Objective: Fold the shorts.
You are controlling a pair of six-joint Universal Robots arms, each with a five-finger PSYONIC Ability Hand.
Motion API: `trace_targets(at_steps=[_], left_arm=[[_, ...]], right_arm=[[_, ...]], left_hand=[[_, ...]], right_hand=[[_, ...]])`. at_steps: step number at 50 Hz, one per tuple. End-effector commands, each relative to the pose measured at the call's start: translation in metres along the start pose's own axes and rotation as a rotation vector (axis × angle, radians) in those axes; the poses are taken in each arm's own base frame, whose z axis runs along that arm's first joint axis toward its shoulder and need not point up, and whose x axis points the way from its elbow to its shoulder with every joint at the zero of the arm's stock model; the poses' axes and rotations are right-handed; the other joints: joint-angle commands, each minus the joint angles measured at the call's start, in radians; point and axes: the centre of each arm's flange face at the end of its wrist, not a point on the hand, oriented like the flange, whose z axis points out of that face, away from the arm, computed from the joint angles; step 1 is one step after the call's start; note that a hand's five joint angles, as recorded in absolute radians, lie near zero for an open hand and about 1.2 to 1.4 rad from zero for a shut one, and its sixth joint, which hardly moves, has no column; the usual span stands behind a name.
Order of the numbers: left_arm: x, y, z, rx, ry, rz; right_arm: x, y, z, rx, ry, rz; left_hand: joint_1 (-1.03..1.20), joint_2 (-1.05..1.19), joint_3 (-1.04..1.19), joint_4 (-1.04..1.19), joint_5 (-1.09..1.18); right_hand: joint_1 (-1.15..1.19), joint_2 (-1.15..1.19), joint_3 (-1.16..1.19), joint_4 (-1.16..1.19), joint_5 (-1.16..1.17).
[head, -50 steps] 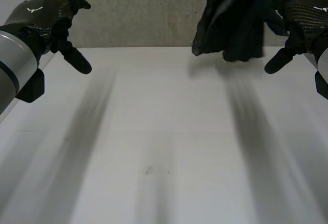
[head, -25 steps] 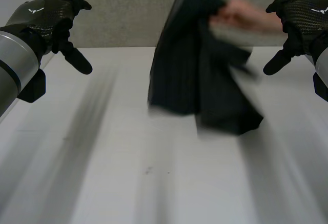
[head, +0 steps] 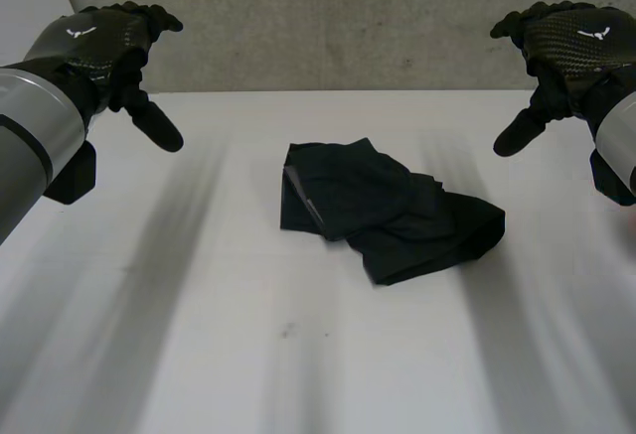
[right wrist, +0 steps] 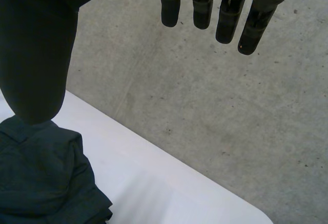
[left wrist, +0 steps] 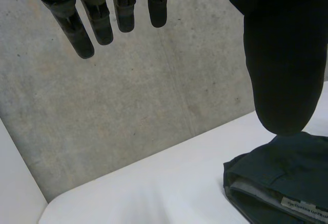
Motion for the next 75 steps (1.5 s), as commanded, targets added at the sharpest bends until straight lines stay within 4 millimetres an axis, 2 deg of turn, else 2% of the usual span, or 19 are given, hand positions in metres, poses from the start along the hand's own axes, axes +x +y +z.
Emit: trace_targets(at_steps=[1, 6, 10, 18, 26, 32, 39, 43, 47, 49, 53, 57, 58, 60, 61, 64, 68, 71, 75], left_arm=[[0.002, 0.011, 0.006, -0.036, 0.005, 0.004], [0.006, 0.023, 0.013, -0.055, 0.017, 0.005], [0.017, 0.046, 0.022, -0.076, 0.053, 0.01], [0.068, 0.103, 0.048, -0.06, 0.226, 0.072], [0.108, 0.165, 0.086, -0.03, 0.361, 0.33], [0.121, 0.198, 0.113, -0.032, 0.383, 0.398], [0.131, 0.216, 0.124, -0.022, 0.446, 0.397], [0.135, 0.221, 0.128, -0.012, 0.464, 0.394], [0.136, 0.225, 0.135, 0.001, 0.453, 0.392], [0.136, 0.222, 0.138, 0.01, 0.443, 0.393], [0.129, 0.214, 0.144, 0.029, 0.381, 0.393], [0.114, 0.192, 0.149, 0.055, 0.238, 0.391], [0.099, 0.172, 0.152, 0.074, 0.16, 0.383], [0.077, 0.156, 0.155, 0.078, 0.079, 0.375], [0.054, 0.145, 0.157, 0.075, 0.003, 0.369], [0.024, 0.126, 0.157, 0.089, -0.079, 0.362], [-0.025, 0.086, 0.149, 0.144, -0.196, 0.35], [-0.053, 0.058, 0.144, 0.206, -0.272, 0.344], [-0.072, 0.02, 0.137, 0.324, -0.34, 0.338]], right_arm=[[-0.001, 0.003, 0.001, -0.009, -0.005, 0.0], [-0.006, 0.018, 0.009, -0.058, -0.036, -0.001], [-0.012, 0.036, 0.018, -0.116, -0.074, -0.017], [-0.016, 0.058, 0.022, -0.175, -0.099, -0.076], [-0.019, 0.082, 0.022, -0.226, -0.108, -0.078], [-0.02, 0.093, 0.022, -0.23, -0.105, -0.078], [-0.02, 0.098, 0.02, -0.24, -0.11, -0.099], [-0.02, 0.098, 0.02, -0.241, -0.109, -0.114], [-0.02, 0.099, 0.02, -0.245, -0.11, -0.116], [-0.02, 0.1, 0.019, -0.247, -0.11, -0.116], [-0.02, 0.099, 0.02, -0.245, -0.11, -0.116], [-0.02, 0.099, 0.02, -0.244, -0.111, -0.116], [-0.02, 0.098, 0.02, -0.241, -0.111, -0.116], [-0.02, 0.098, 0.02, -0.239, -0.11, -0.116], [-0.021, 0.098, 0.02, -0.239, -0.112, -0.116], [-0.021, 0.096, 0.019, -0.235, -0.114, -0.117], [-0.024, 0.094, 0.018, -0.228, -0.122, -0.118], [-0.024, 0.093, 0.019, -0.224, -0.121, -0.119], [-0.024, 0.093, 0.019, -0.223, -0.119, -0.119]], left_hand=[[-0.018, -0.025, -0.037, -0.031, -0.046], [-0.014, -0.022, -0.033, -0.027, -0.043], [0.003, -0.004, -0.015, -0.009, -0.025], [0.027, 0.02, 0.008, 0.014, -0.002], [0.044, 0.037, 0.026, 0.032, 0.016], [0.109, 0.102, 0.09, 0.096, 0.081], [0.238, 0.231, 0.219, 0.225, 0.21], [0.461, 0.454, 0.442, 0.448, 0.432], [1.003, 0.996, 0.985, 0.991, 0.975], [1.203, 1.196, 1.184, 1.19, 1.174], [1.204, 1.197, 1.185, 1.191, 1.175], [1.204, 1.197, 1.185, 1.191, 1.175], [1.204, 1.197, 1.185, 1.191, 1.175], [1.204, 1.197, 1.185, 1.191, 1.175], [1.204, 1.197, 1.185, 1.191, 1.175], [1.204, 1.197, 1.185, 1.191, 1.175], [1.204, 1.197, 1.185, 1.191, 1.175], [1.204, 1.197, 1.185, 1.191, 1.175], [1.204, 1.197, 1.185, 1.191, 1.175]], right_hand=[[-0.004, -0.04, -0.026, -0.058, -0.048], [-0.004, -0.04, -0.026, -0.058, -0.048], [-0.004, -0.04, -0.026, -0.058, -0.048], [-0.004, -0.04, -0.026, -0.058, -0.048], [-0.004, -0.04, -0.026, -0.058, -0.048], [-0.004, -0.04, -0.026, -0.058, -0.048], [-0.004, -0.04, -0.026, -0.058, -0.048], [-0.004, -0.04, -0.026, -0.058, -0.048], [-0.004, -0.04, -0.026, -0.058, -0.048], [-0.004, -0.04, -0.026, -0.058, -0.048], [-0.004, -0.04, -0.026, -0.058, -0.048], [-0.004, -0.04, -0.026, -0.058, -0.048], [-0.004, -0.04, -0.026, -0.058, -0.048], [-0.004, -0.04, -0.026, -0.058, -0.048], [-0.004, -0.04, -0.026, -0.058, -0.048], [-0.004, -0.04, -0.026, -0.058, -0.048], [-0.004, -0.04, -0.026, -0.058, -0.048], [-0.004, -0.04, -0.026, -0.058, -0.048], [-0.004, -0.04, -0.026, -0.058, -0.048]])
